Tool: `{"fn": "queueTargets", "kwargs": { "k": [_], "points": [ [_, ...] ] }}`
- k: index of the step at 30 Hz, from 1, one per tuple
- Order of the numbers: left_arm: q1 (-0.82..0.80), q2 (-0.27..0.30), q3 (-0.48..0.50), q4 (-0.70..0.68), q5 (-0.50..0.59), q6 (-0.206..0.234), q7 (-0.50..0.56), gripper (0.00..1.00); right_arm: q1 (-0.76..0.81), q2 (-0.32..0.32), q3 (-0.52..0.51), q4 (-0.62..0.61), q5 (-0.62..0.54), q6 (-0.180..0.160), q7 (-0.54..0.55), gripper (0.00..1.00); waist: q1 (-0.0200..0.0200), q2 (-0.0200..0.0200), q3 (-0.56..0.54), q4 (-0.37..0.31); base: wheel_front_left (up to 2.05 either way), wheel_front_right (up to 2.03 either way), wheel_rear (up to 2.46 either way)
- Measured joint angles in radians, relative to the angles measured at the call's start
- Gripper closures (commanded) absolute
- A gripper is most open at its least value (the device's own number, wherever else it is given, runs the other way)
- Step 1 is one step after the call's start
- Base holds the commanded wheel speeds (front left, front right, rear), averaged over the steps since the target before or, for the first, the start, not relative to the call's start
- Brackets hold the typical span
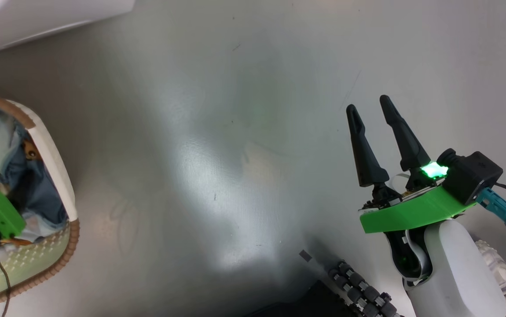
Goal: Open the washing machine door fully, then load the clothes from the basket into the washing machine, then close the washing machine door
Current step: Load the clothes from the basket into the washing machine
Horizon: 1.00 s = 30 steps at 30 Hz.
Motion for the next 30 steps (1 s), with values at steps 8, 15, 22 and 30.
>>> {"fn": "queueTargets", "kwargs": {
  "k": [8,15,22,30],
  "points": [
    [-0.064,0.001,-0.035,0.079,0.059,0.0,-0.054,0.0,0.0,0.001,0.0,-0.001,0.0,0.0,0.0,0.0,0.0,0.0,0.014,-0.01,0.0,0.0,0.0],
    [-0.091,-0.037,-0.058,0.139,0.077,0.0,-0.11,1.0,0.0,0.002,-0.009,-0.001,-0.002,0.0,0.0,0.0,0.0,0.0,0.002,-0.003,0.0,0.0,0.0],
    [-0.086,-0.07,-0.066,0.176,0.075,0.0,-0.216,1.0,-0.001,0.002,-0.032,0.001,-0.024,0.0,0.0,0.0,0.0,0.0001,-0.044,0.02,0.0,0.0,0.0],
    [-0.03,-0.107,-0.074,0.185,0.032,0.0,-0.355,1.0,-0.001,0.001,-0.046,0.01,-0.058,0.0,0.0,0.0,0.0,0.0,-0.126,0.06,0.0,0.0,0.0]
  ]
}}
